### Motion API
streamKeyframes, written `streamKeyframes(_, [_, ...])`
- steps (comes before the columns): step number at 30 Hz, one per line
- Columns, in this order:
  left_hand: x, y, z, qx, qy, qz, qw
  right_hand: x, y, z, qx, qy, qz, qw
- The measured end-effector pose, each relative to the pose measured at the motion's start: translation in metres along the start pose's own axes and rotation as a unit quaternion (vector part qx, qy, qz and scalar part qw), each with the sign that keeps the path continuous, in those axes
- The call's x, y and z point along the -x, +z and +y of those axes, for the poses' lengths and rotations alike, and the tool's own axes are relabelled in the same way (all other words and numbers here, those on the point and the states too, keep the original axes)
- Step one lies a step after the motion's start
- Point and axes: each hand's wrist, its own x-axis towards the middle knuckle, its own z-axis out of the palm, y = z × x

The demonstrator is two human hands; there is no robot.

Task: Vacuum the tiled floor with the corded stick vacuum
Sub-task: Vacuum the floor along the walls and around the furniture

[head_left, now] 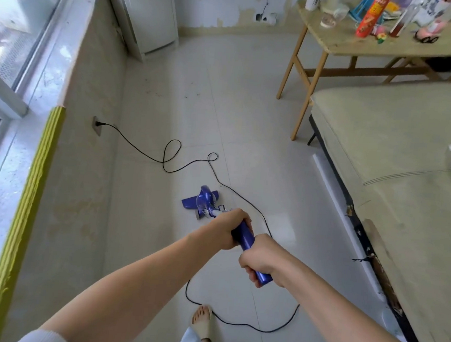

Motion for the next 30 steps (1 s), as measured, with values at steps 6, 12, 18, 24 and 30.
streamKeyframes(6, [0.016,0.034,-0.050,-0.062,0.010,0.020,0.998,0.036,-0.005,0.061,-0.063,-0.027,0.028,0.997])
streamKeyframes(12, [0.030,0.075,-0.091,-0.100,0.050,0.010,0.994,0.059,-0.017,0.118,-0.104,-0.060,0.046,0.992])
streamKeyframes(18, [0.037,0.111,-0.101,-0.128,0.084,-0.005,0.988,0.065,-0.034,0.149,-0.132,-0.093,0.075,0.984])
streamKeyframes(24, [0.021,0.115,-0.061,-0.146,0.113,-0.015,0.983,0.033,-0.045,0.121,-0.144,-0.109,0.088,0.980])
streamKeyframes(30, [-0.026,0.109,-0.018,-0.175,0.090,-0.038,0.980,-0.022,-0.048,0.094,-0.163,-0.091,0.126,0.974])
